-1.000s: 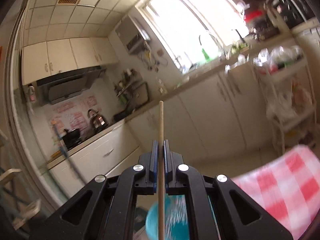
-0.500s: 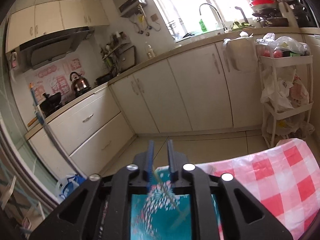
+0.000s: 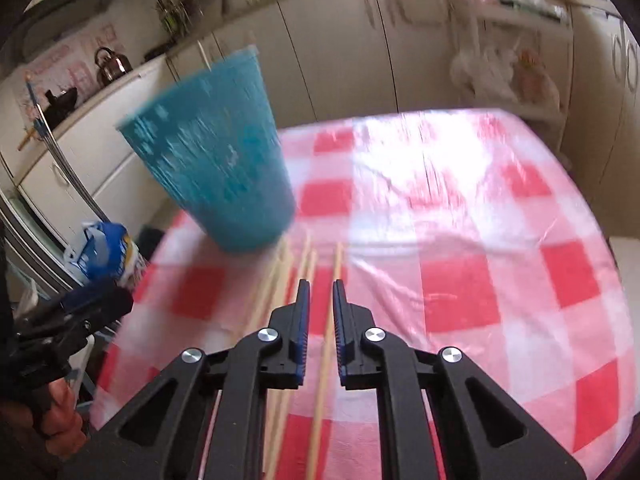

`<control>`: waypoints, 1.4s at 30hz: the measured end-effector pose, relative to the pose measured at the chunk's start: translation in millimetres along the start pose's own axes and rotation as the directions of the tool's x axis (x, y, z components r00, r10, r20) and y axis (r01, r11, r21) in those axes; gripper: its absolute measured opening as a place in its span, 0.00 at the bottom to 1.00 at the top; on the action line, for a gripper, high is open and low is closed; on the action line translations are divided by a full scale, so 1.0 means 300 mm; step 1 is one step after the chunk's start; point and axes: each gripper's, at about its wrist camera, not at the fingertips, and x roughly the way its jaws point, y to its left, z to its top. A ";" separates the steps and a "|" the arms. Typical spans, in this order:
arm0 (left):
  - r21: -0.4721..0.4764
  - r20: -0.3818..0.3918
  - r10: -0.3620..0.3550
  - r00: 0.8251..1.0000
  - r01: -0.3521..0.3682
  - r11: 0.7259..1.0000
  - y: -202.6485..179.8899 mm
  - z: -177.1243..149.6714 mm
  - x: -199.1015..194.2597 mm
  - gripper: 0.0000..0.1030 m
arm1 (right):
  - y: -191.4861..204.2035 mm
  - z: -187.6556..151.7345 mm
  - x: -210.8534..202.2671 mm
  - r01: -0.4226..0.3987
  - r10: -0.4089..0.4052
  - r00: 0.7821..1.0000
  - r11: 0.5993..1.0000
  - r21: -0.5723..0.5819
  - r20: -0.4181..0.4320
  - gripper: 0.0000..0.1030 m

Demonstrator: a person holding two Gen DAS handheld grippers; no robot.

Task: Organize utensils
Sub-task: 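Close the left gripper on another chopstick while the right gripper grasps one too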

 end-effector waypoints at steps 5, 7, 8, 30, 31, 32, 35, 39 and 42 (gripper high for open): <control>0.046 -0.046 0.013 0.999 -0.011 0.999 -0.066 -0.002 0.094 0.67 | 0.024 0.011 0.073 0.028 -0.031 0.998 0.999 -0.037 -0.062 0.12; 0.064 -0.057 0.020 0.998 -0.016 0.998 -0.088 -0.002 0.117 0.67 | 0.034 0.005 0.099 0.060 -0.066 0.994 0.996 -0.070 -0.084 0.12; 0.071 -0.062 0.025 0.998 -0.020 0.997 -0.095 0.001 0.129 0.67 | 0.035 0.002 0.106 0.065 -0.072 0.994 0.995 -0.080 -0.088 0.12; 0.223 -0.166 0.063 0.984 -0.025 0.975 -0.172 0.033 0.277 0.13 | 0.024 -0.008 0.086 0.069 -0.081 0.993 0.989 -0.128 -0.092 0.06; 0.215 -0.179 0.049 0.983 -0.010 0.977 -0.162 0.036 0.275 0.12 | 0.024 -0.007 0.083 0.066 -0.079 0.992 0.989 -0.130 -0.097 0.06; 0.212 -0.190 0.037 0.981 0.004 0.977 -0.152 0.040 0.272 0.12 | 0.023 -0.003 0.085 0.061 -0.076 0.991 0.990 -0.129 -0.109 0.06; 0.224 -0.211 0.047 0.976 0.002 0.974 -0.149 0.048 0.275 0.14 | 0.036 -0.001 0.098 0.079 -0.098 0.989 0.984 -0.161 -0.114 0.09; 0.292 -0.205 0.102 0.973 -0.039 0.956 -0.192 0.046 0.291 0.19 | 0.057 -0.005 0.099 0.098 -0.123 0.986 0.973 -0.211 -0.110 0.09; 0.289 -0.206 0.083 0.975 -0.021 0.957 -0.203 0.041 0.288 0.06 | 0.032 -0.004 0.096 0.065 -0.084 0.990 0.984 -0.164 -0.110 0.06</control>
